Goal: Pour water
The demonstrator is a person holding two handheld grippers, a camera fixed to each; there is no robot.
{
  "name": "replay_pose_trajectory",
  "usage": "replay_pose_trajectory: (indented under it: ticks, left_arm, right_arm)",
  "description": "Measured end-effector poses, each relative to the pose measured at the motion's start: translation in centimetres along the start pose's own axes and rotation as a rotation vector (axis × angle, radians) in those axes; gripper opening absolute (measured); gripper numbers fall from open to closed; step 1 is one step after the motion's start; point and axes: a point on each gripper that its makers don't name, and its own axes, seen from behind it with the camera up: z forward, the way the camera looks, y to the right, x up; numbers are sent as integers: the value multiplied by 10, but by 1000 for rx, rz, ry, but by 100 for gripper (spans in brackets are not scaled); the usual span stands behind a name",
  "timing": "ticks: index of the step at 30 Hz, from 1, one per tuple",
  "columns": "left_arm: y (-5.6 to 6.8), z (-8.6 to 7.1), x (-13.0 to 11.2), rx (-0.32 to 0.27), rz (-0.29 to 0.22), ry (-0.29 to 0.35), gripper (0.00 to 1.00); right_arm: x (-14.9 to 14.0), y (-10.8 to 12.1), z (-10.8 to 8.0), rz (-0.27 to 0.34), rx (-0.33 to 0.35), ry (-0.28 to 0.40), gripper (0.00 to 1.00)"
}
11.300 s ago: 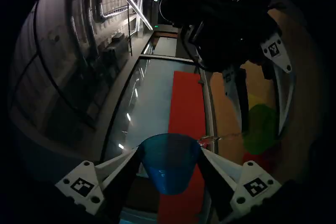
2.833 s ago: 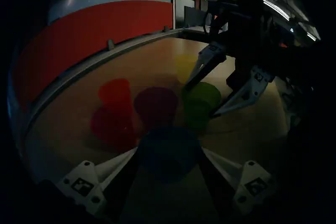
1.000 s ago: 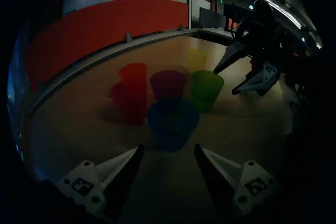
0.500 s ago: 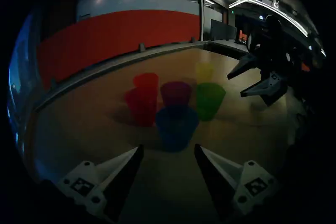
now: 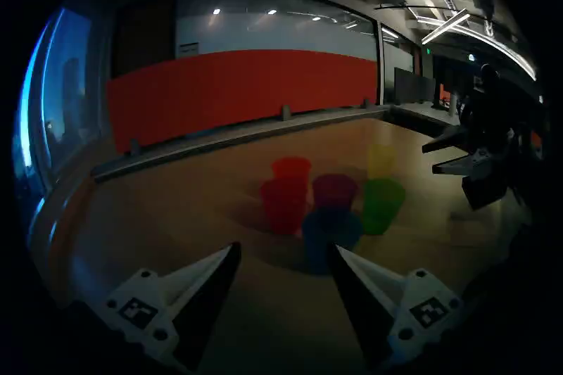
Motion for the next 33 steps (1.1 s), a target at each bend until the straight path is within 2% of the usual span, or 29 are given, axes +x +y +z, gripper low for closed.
replay_pose_trajectory:
  ticks: [6,12,18,24,27,33]
  left_arm:
    - [-9,-6,9,57,-26,54,88]
    - [-13,-10,20,100,-41,110,89]
    - [-20,-13,31,148,-82,172,89]
    - [-24,-17,40,167,-115,223,89]
    - [-30,-22,45,201,-114,255,89]
    - [-37,-28,51,263,-76,302,88]
  right_arm:
    - [17,23,-7,64,-109,71,100]
    - [32,43,-14,69,-217,133,100]
    - [50,57,-19,79,-303,198,100]
    - [58,71,-24,76,-389,250,100]
    - [57,75,-26,75,-428,262,100]
    - [63,84,-33,72,-506,304,100]
